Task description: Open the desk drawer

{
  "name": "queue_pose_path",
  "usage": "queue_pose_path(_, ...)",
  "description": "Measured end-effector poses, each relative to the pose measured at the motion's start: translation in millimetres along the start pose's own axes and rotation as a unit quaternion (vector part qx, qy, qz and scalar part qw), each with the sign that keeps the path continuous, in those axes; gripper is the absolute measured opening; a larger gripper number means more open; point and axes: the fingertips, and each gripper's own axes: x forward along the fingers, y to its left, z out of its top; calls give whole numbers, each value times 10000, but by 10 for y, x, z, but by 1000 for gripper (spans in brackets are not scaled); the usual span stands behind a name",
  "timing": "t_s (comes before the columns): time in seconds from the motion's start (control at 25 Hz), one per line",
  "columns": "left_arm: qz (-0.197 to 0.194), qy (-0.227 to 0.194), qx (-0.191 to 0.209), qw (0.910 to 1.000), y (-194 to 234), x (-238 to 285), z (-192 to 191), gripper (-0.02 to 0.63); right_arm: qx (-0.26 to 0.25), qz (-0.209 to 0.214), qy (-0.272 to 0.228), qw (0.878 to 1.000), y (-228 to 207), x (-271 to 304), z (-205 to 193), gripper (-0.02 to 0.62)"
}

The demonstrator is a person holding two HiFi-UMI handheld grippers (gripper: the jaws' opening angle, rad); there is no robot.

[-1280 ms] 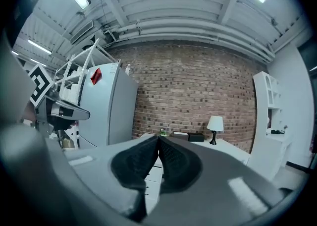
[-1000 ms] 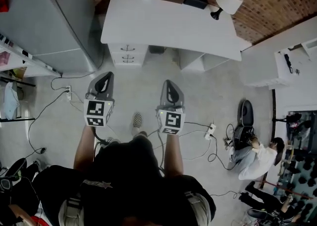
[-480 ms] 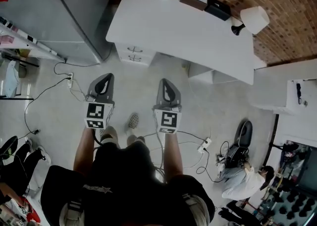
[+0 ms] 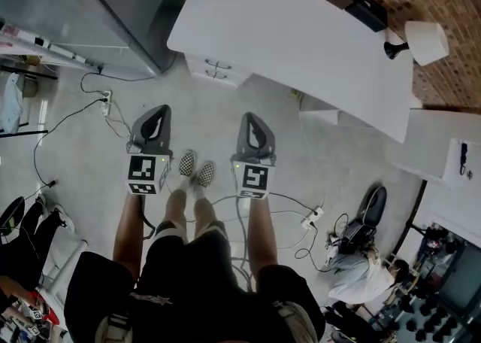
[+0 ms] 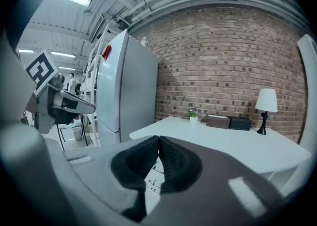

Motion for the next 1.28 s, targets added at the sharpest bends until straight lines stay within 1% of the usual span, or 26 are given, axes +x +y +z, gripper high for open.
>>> queue_pose_path(0.12,-27,121,32,9999,117,279,-251,11,-13,42,82,10000,29,310,-242,3)
queue_pose_path(0.28,-17,144,85,9999,264,590,-564,11,-48,123,223,9997,130,666,-555,3)
queue_pose_path(0.48,-47,294,-11,9996,410,913,-1064,11,-89,242,349,9991,279,1073,-1016,3)
queue_pose_path(0.72,-129,455,-47,9989,501,1319,-1610,11,-205,298,523,9980,321,1477,-1546,3)
queue_pose_path(0.96,-184,476,2,9987,583,1649,-2049,11,-431,383,636,9963,345,1857,-2057,3)
queue_pose_path(1.08,-219,505,10,9985,587,1775,-2198,11,-649,419,690,9946,325,2042,-2255,3)
queue_pose_path(1.24,-249,606,10,9979,592,1857,-2369,11,-1234,501,951,9865,344,2240,-2430,6)
queue_pose_path(1.28,-249,632,1,9977,598,1865,-2406,11,-1424,506,1040,9830,353,2279,-2471,88)
